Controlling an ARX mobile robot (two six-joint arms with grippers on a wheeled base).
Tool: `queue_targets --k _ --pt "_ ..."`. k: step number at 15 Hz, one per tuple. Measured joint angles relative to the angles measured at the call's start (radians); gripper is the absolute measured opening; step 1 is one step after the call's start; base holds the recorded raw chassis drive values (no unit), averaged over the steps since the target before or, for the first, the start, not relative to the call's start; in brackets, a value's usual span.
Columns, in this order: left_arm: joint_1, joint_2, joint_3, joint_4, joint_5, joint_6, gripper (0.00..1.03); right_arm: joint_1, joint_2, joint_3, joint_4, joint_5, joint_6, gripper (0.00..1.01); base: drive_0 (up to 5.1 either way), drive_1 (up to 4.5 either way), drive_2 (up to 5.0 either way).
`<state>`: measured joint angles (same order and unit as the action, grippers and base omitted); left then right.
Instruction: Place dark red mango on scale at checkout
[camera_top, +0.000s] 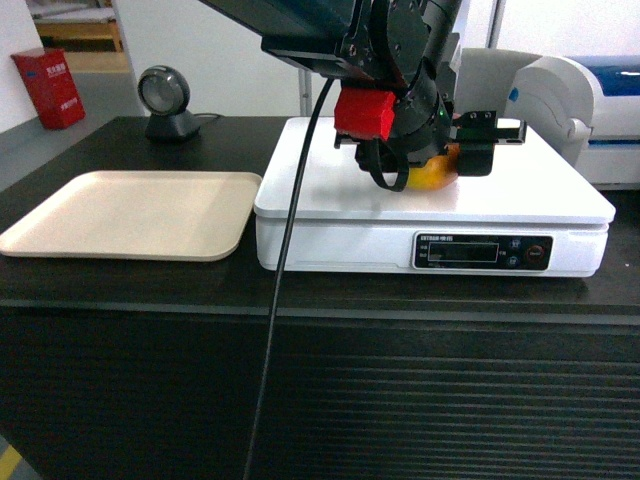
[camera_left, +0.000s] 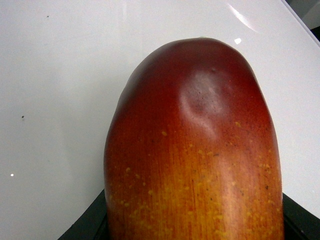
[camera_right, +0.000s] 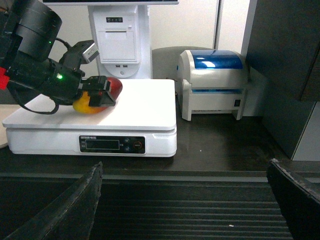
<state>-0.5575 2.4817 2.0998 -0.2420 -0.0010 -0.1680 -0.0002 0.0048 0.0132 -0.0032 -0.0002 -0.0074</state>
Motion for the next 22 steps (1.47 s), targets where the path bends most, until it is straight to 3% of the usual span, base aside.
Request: queue_targets --k 2,6,9,11,12,15,20,22 --pt "-0.009 0.013 0.024 -0.011 -0.002 0.003 0.62 0.000 0.000 0.000 0.000 0.000 0.000 0.98 0.0 0.00 0.0" --pt "-0.017 0.012 0.022 0.028 0.008 0.026 1.00 0.000 0.000 0.000 0.000 0.000 0.000 0.98 0.0 0.00 0.0" --pt "-0.009 -0.064 -0.034 0.100 0.007 0.066 0.98 0.000 0.000 0.000 0.000 0.000 0.000 0.98 0.0 0.00 0.0" --pt "0.039 -0.197 -0.104 0.196 0.058 0.070 0.98 0.000 0.000 0.000 0.000 0.000 0.000 0.98 0.0 0.00 0.0" --pt "0.082 -0.284 -0.192 0.276 0.106 0.060 0.98 0.000 0.000 0.000 0.000 0.000 0.000 0.98 0.0 0.00 0.0" --pt "0.221 -0.541 -0.485 0.498 0.179 0.038 0.98 0.000 0.000 0.000 0.000 0.000 0.000 0.98 0.0 0.00 0.0" --pt "0.433 -0.884 -0.856 0.668 0.189 0.080 0.98 0.000 0.000 0.000 0.000 0.000 0.000 0.98 0.0 0.00 0.0" --pt "0.541 -1.030 -1.012 0.702 0.197 0.091 0.98 0.000 0.000 0.000 0.000 0.000 0.000 0.98 0.0 0.00 0.0"
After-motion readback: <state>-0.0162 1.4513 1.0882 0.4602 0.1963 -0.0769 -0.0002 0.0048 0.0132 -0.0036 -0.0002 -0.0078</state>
